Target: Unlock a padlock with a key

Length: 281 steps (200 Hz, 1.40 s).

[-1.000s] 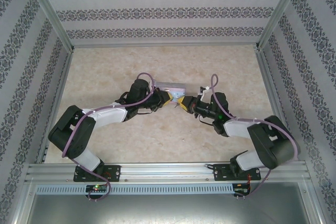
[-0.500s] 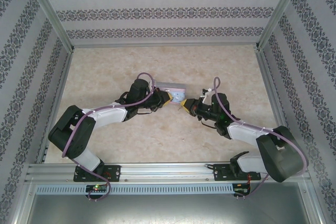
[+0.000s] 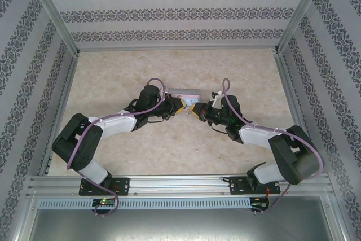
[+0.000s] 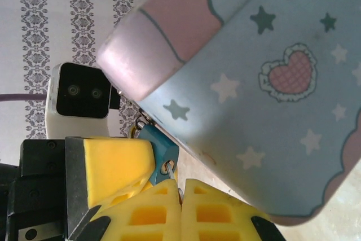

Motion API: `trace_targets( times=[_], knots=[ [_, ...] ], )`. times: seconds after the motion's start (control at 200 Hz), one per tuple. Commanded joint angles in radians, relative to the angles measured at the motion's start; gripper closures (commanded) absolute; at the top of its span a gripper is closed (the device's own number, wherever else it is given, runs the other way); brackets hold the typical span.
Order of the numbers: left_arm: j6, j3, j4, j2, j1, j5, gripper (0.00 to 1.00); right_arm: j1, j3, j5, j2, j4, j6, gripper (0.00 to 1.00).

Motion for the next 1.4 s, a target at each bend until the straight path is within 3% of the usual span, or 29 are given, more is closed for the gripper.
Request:
trace_targets(
  times=[0.0, 0.54, 0.789, 1.064, 1.399],
  knots=[
    [-0.027, -0.019, 0.025, -0.002, -0.006, 0.033, 1.0, 0.015, 0.026, 0.008, 0.018, 0.035, -0.016, 1.0],
    [-0.016, -0.027, 0.027, 0.0, -0.006, 0.041, 1.0, 0.029, 0.052, 0.02, 0.056, 0.071, 0.016, 1.0],
    [-0.02, -0.032, 0.044, -0.002, -0.006, 0.053, 1.0, 0.031, 0.058, -0.001, 0.122, 0.239, 0.105, 1.0],
    [-0.154, -0.052, 0.223, 0.0, -0.006, 0.105, 1.0, 0.005, 0.072, -0.054, 0.239, 0.435, 0.21, 1.0],
    [-0.199, -0.052, 0.266, -0.021, -0.006, 0.16, 1.0, -0.042, 0.134, -0.144, 0.249, 0.397, 0.128, 1.0]
  ],
)
